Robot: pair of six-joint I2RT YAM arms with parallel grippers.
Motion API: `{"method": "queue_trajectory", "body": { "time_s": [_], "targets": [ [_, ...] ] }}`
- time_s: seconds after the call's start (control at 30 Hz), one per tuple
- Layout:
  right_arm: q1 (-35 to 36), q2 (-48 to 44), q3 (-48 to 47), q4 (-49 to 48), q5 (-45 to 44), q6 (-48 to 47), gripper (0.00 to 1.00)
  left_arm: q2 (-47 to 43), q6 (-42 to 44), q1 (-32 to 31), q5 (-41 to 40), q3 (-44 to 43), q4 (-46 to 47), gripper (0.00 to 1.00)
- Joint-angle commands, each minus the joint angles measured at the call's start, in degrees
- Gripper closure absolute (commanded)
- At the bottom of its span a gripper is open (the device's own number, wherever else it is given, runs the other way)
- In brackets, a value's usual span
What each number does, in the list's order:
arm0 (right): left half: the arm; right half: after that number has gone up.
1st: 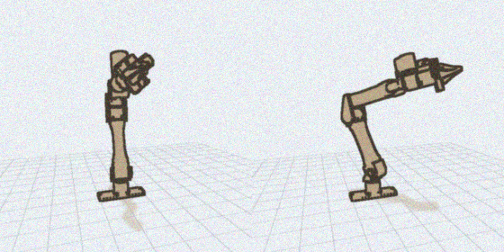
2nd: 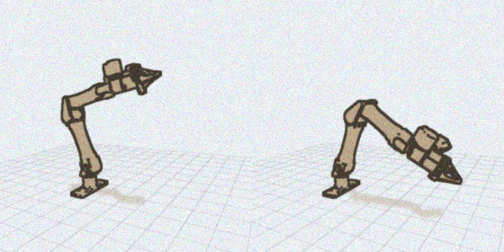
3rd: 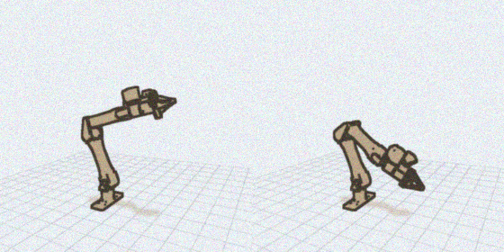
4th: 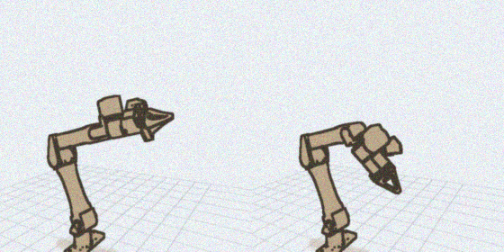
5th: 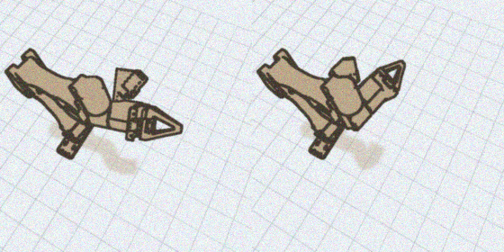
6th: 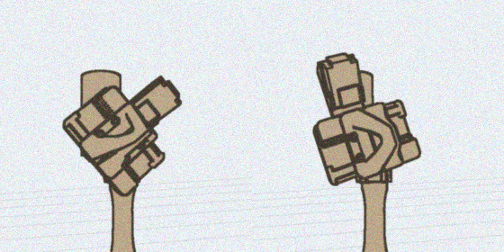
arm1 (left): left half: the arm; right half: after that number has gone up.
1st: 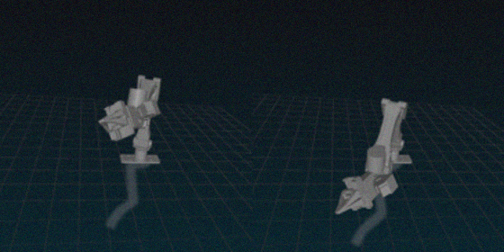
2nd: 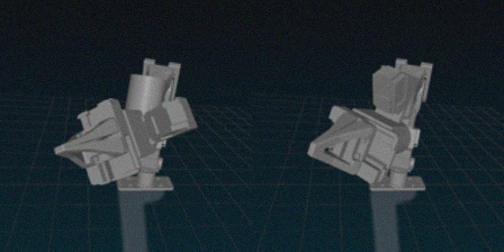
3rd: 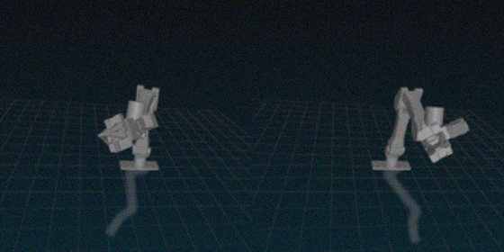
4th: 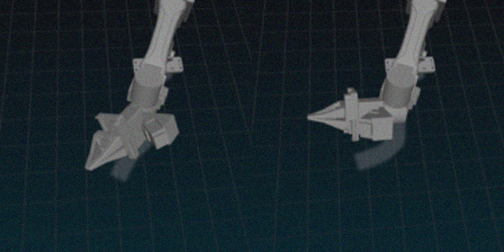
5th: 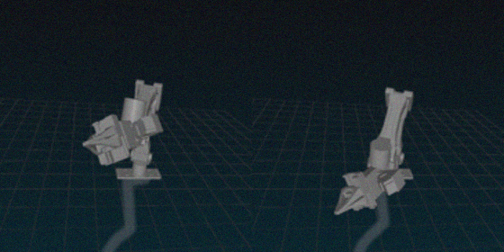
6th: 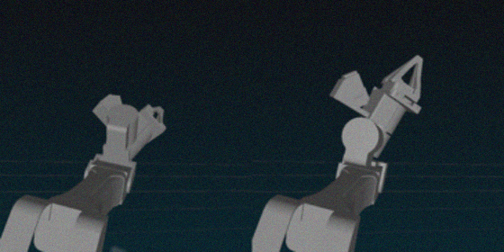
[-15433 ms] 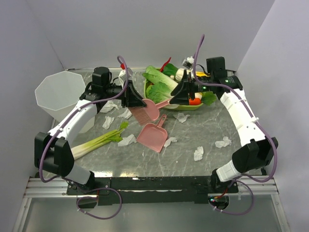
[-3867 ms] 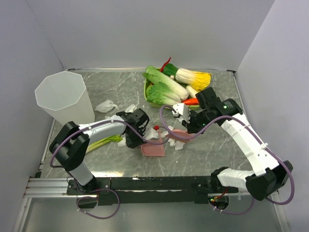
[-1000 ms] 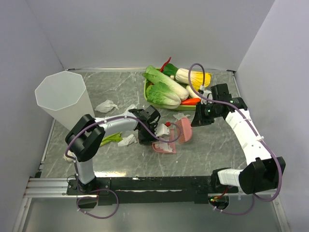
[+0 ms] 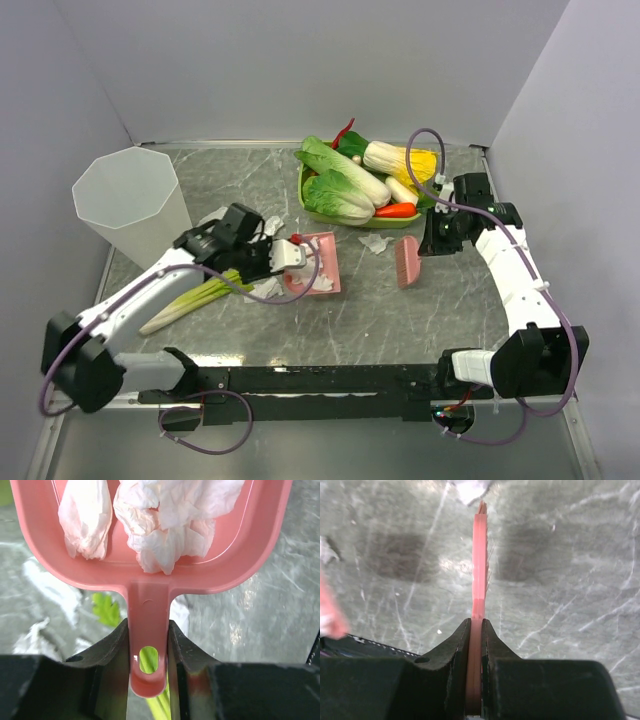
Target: Sweep away the paper scraps from the table
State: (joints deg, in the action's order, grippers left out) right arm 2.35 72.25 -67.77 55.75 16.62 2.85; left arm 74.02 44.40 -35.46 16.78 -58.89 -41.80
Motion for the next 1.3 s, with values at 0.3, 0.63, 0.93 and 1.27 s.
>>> {"method": "queue_trajectory", "body": {
  "time_s": [0.3, 0.63, 0.93, 1.27],
  "targets": [
    [-0.15, 3.77, -1.49, -0.03, 4.03, -0.57, 1.0, -15.66, -6.78, 10.58, -1.3, -5.79, -7.95, 0.99],
    [0.02, 4.57, 1.76, -0.99, 6.76, 0.93, 1.0, -19.26, -22.07, 27.89, -3.15, -14.75, -5.92, 0.99],
    [0.2, 5.97, 1.5, -2.57, 8.95, 2.6, 1.0, -19.44, -29.63, 39.23, -13.44, -23.36, -7.32, 0.99],
    [0.2, 7.03, 0.71, -2.66, 10.53, 3.56, 1.0, -14.08, -34.04, 53.21, -18.25, -34.79, -13.74, 0.99]
  ]
}}
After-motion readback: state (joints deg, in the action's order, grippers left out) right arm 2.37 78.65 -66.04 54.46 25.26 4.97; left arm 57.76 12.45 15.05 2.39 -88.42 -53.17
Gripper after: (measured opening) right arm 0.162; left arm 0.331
